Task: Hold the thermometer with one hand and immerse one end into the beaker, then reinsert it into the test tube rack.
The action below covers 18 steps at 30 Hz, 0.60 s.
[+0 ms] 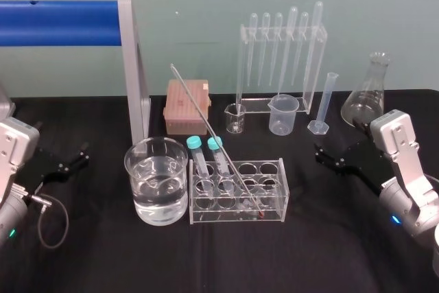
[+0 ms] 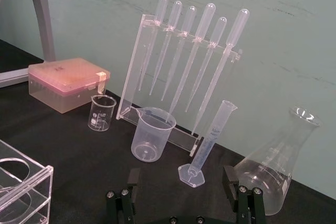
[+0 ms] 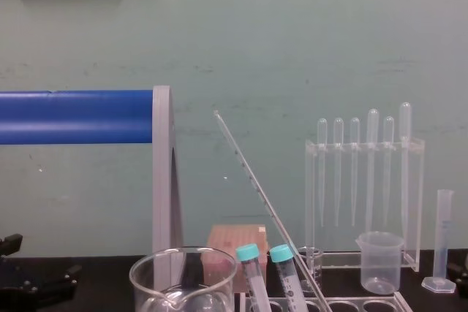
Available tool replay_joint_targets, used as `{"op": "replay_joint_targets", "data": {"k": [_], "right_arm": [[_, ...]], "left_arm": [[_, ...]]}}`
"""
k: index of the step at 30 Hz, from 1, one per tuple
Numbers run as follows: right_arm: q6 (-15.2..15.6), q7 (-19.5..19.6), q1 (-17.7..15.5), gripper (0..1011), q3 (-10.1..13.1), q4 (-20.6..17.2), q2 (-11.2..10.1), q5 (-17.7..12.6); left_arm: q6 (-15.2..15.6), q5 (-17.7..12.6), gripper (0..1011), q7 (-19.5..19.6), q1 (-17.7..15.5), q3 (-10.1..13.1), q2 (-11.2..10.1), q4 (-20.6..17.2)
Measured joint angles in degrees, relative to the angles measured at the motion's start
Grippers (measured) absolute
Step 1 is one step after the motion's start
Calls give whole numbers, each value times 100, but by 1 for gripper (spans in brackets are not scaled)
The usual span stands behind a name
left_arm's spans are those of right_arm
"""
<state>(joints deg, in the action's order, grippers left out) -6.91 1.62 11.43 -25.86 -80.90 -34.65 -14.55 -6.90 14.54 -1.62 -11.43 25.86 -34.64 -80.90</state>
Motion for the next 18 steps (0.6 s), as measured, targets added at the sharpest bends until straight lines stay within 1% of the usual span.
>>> {"op": "replay_joint_targets", "data": {"k": [18], "right_arm": [[0, 0, 0, 1003, 0, 0, 0, 0]], "left_arm": [[0, 0, 1008, 0, 0, 0, 0, 0]]}}
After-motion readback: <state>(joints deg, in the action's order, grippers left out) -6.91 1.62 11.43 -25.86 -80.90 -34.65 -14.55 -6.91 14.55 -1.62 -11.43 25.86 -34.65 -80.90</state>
